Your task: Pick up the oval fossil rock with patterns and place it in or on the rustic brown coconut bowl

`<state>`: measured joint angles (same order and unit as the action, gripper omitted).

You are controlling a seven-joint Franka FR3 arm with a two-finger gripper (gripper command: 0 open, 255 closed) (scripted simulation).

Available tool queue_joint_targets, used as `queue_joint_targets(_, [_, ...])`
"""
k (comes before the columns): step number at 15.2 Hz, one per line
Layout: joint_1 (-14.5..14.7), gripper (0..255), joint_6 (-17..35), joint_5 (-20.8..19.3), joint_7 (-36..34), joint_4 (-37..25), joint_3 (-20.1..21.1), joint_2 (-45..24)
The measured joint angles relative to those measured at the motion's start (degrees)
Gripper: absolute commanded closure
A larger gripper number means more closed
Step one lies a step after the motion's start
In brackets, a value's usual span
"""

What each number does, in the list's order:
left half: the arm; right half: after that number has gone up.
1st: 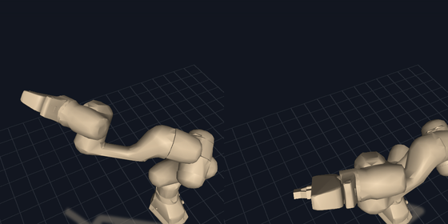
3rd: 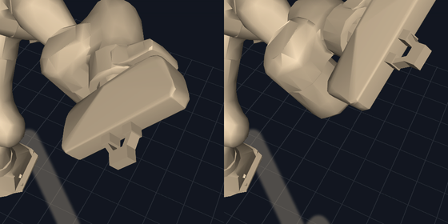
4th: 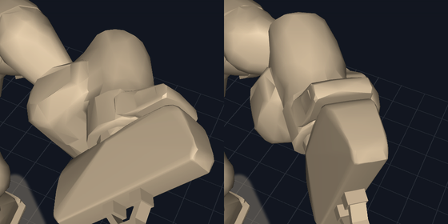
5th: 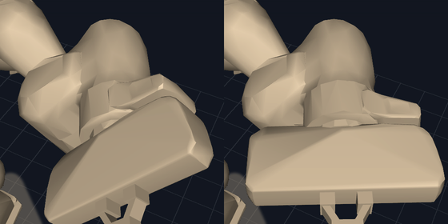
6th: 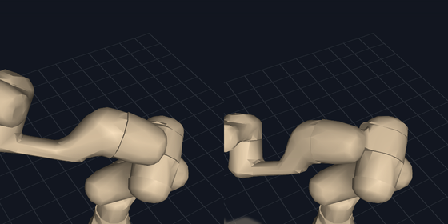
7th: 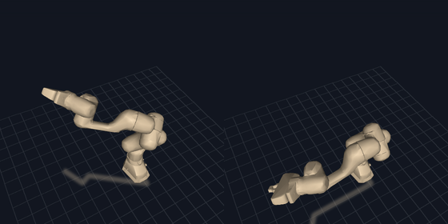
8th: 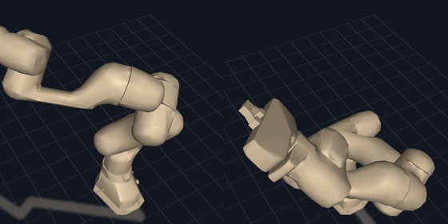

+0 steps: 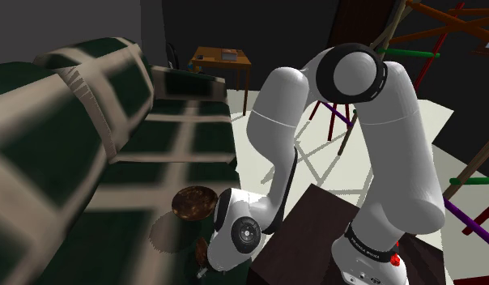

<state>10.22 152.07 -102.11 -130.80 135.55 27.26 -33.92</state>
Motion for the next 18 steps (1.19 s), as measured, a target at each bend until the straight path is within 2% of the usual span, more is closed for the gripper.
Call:
queue_joint_targets(6, [0.0, 255, 0.0, 0.0, 0.0, 0.0, 0.0, 0.0])
queue_joint_targets(7, [0.0, 0, 0.0, 0.0, 0.0, 0.0, 0.0, 0.0])
queue_joint_targets(8, [0.0, 0, 0.0, 0.0, 0.0, 0.0, 0.0, 0.0])
queue_joint_targets(9, [-1.2, 0, 1.4, 2.7, 2.4, -0.6, 0.0, 0.0])
queue_joint_targets(10, [-3.2, 0, 3.2, 9.6, 7.2, -1.3, 0.4, -0.1])
queue_joint_targets(11, [-6.0, 0, 4.4, 18.4, 13.3, -2.1, 1.4, -0.5])
queue_joint_targets(13, [-14.4, 0, 3.7, 38.0, 27.1, -3.8, 6.1, -2.0])
queue_joint_targets(14, [-17.5, 0, 3.0, 43.4, 30.5, -4.2, 8.1, -2.8])
queue_joint_targets(16, [-19.4, 0, 2.3, 46.6, 32.7, -5.8, 9.0, -4.9])
queue_joint_targets(18, [-19.0, 0, 2.8, 46.1, 32.3, -6.7, 7.9, -6.6])
